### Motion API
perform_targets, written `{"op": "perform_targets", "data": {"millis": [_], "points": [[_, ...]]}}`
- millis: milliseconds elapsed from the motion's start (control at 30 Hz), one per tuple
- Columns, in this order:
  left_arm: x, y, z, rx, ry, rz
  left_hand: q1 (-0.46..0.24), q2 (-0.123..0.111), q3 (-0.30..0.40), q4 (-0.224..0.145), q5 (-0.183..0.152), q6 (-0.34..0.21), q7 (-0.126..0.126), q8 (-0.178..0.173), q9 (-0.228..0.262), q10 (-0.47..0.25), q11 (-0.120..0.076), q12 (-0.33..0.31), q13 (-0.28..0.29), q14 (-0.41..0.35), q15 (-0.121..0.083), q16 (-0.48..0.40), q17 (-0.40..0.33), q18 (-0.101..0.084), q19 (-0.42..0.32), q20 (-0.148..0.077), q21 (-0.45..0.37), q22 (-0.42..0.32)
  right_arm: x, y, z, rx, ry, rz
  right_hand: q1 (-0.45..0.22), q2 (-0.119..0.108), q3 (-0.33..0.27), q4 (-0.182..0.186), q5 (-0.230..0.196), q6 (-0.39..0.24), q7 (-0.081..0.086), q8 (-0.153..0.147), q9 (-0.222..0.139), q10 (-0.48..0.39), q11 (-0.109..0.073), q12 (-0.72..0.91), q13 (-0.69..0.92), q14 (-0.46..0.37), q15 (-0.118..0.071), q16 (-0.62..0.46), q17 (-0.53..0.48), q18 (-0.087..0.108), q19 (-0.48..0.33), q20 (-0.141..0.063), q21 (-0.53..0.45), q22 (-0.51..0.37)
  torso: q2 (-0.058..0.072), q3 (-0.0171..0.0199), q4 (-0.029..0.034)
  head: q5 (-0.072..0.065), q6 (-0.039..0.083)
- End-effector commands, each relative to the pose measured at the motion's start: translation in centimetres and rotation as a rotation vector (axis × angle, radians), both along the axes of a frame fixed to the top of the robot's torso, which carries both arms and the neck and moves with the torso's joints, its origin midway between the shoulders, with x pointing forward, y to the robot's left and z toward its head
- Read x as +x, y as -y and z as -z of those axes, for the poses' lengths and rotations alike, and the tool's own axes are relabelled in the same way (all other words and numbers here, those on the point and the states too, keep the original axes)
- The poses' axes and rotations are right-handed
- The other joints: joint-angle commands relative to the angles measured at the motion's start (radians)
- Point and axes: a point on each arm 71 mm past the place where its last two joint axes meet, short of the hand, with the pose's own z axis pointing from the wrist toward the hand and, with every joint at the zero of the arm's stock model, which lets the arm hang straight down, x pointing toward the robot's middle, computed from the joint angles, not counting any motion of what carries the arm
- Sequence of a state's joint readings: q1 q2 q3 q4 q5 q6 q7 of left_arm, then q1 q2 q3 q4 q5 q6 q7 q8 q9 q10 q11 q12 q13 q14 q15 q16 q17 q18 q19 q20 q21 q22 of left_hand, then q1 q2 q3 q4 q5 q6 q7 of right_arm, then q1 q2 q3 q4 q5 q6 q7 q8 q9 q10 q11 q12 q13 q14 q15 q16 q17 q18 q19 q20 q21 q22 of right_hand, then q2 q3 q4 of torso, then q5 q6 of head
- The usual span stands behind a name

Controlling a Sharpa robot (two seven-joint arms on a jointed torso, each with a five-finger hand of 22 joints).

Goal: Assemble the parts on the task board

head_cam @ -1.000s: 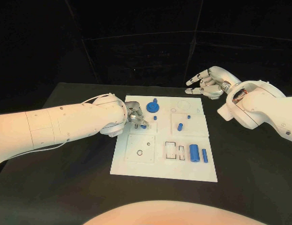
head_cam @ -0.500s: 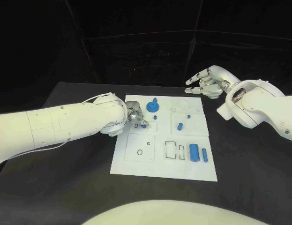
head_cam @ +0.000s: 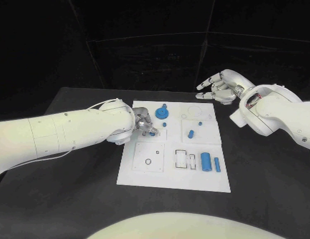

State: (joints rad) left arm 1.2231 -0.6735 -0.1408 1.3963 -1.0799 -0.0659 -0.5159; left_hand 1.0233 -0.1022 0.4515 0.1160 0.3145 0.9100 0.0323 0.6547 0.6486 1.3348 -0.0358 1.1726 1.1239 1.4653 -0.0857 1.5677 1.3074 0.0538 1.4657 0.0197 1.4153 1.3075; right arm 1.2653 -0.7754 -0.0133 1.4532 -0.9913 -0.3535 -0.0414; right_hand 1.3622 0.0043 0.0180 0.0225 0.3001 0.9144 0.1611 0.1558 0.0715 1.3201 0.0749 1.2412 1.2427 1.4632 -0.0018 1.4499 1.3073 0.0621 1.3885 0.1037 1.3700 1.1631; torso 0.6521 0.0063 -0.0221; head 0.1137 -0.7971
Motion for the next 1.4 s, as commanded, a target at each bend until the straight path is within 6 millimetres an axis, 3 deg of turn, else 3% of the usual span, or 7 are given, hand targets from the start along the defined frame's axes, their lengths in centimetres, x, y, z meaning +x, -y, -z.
{"op": "perform_targets", "data": {"millis": [33, 433, 700, 900, 967, 1067, 1400], "points": [[-0.22, 0.22, 0.27, 0.004, -0.023, 0.013, -0.013, 0.002, -0.016, 0.005, -0.002, 0.009, 0.001, -0.004, -0.002, 0.008, 0.000, 0.007, 0.002, 0.106, -0.009, 0.003, 0.263, -0.007, 0.030, -0.005, 0.006, 0.046, 0.00, -0.08, -0.16, 0.000, 0.006, -0.006, 0.002, 0.003, -0.005, 0.003, 0.004, -0.003, -0.001, 0.003, -0.001, -0.005, -0.004, -0.003, -0.002, 0.062, -0.007, -0.005, 0.053, 0.018, -0.001, -0.005, -0.004, -0.001, 0.000, -0.0001, -0.0002, 0.000, 0.000], [-0.09, 0.10, 0.27, 0.005, -0.019, 0.006, -0.021, 0.006, -0.053, 0.024, -0.001, 0.015, 0.000, -0.004, -0.002, 0.014, -0.001, 0.017, 0.012, 0.106, -0.010, 0.003, 0.263, -0.007, 0.031, -0.006, 0.009, 0.051, 0.00, -0.06, -0.17, 0.000, 0.007, -0.005, 0.001, 0.002, -0.006, 0.004, 0.004, -0.003, -0.001, 0.003, -0.002, -0.005, -0.004, -0.003, -0.002, 0.062, -0.007, -0.005, 0.053, 0.018, -0.001, -0.005, -0.004, -0.001, 0.000, -0.0001, -0.0004, -0.001, 0.000], [0.10, -0.03, 0.29, 0.007, -0.016, -0.002, -0.047, 0.001, -0.147, 0.068, -0.005, 0.022, 0.000, -0.005, -0.002, 0.015, -0.001, 0.019, 0.013, 0.106, -0.010, 0.003, 0.263, -0.008, 0.033, -0.006, 0.010, 0.055, 0.01, -0.09, -0.17, 0.001, 0.008, -0.007, -0.001, 0.001, -0.008, 0.005, 0.003, -0.004, -0.001, 0.003, -0.002, -0.006, -0.004, -0.005, -0.003, 0.062, -0.007, -0.006, 0.052, 0.018, -0.002, -0.005, -0.005, -0.004, -0.001, 0.0002, -0.0004, -0.001, -0.001], [0.15, -0.05, 0.27, 0.006, -0.013, -0.005, -0.040, 0.011, -0.213, 0.095, -0.049, 0.023, -0.001, -0.006, -0.002, 0.016, -0.002, 0.021, 0.014, 0.106, -0.011, 0.003, 0.263, -0.009, 0.034, -0.006, 0.011, 0.059, 0.03, -0.08, -0.16, 0.000, 0.007, -0.007, -0.001, -0.001, -0.009, 0.005, 0.000, -0.005, -0.001, 0.003, -0.002, -0.006, -0.005, -0.005, -0.004, 0.062, -0.007, -0.006, 0.052, 0.018, -0.001, -0.005, -0.005, -0.003, -0.001, -0.0011, -0.0001, -0.002, 0.000], [0.14, -0.03, 0.26, 0.005, -0.012, -0.006, -0.033, 0.017, -0.244, 0.111, -0.098, 0.024, -0.002, -0.006, -0.002, 0.016, -0.002, 0.022, 0.014, 0.106, -0.011, 0.003, 0.263, -0.009, 0.035, -0.007, 0.011, 0.059, 0.03, -0.08, -0.15, 0.000, 0.007, -0.007, -0.001, -0.001, -0.009, 0.005, 0.000, -0.005, -0.001, 0.003, -0.002, -0.006, -0.005, -0.005, -0.004, 0.062, -0.007, -0.006, 0.052, 0.018, -0.001, -0.005, -0.005, -0.003, -0.001, -0.0009, -0.0005, -0.002, 0.000], [0.11, -0.04, 0.23, 0.003, -0.010, -0.007, -0.026, 0.021, -0.272, 0.127, -0.125, 0.024, -0.002, -0.006, -0.001, 0.016, -0.002, 0.023, 0.014, 0.106, -0.011, 0.003, 0.263, -0.009, 0.035, -0.007, 0.011, 0.061, 0.04, -0.08, -0.14, -0.001, 0.006, -0.007, -0.002, -0.002, -0.010, 0.005, -0.002, -0.005, -0.001, 0.003, -0.002, -0.006, -0.005, -0.005, -0.004, 0.062, -0.007, -0.007, 0.051, 0.018, -0.002, -0.005, -0.006, -0.004, -0.001, -0.0009, -0.0008, -0.003, 0.000], [-0.14, -0.43, -0.17, -0.006, 0.000, -0.011, -0.020, 0.025, -0.299, 0.144, -0.136, 0.024, -0.002, -0.006, -0.001, 0.015, -0.002, 0.022, 0.013, 0.106, -0.011, 0.003, 0.263, -0.009, 0.035, -0.007, 0.011, 0.062, 0.10, 0.01, -0.12, -0.001, 0.006, -0.005, -0.003, -0.002, -0.011, 0.006, -0.004, -0.005, -0.001, 0.004, -0.002, -0.008, -0.004, -0.007, -0.005, 0.061, -0.007, -0.009, 0.047, 0.020, -0.004, -0.005, -0.009, -0.010, -0.001, -0.0012, -0.0005, -0.006, 0.000]]}}
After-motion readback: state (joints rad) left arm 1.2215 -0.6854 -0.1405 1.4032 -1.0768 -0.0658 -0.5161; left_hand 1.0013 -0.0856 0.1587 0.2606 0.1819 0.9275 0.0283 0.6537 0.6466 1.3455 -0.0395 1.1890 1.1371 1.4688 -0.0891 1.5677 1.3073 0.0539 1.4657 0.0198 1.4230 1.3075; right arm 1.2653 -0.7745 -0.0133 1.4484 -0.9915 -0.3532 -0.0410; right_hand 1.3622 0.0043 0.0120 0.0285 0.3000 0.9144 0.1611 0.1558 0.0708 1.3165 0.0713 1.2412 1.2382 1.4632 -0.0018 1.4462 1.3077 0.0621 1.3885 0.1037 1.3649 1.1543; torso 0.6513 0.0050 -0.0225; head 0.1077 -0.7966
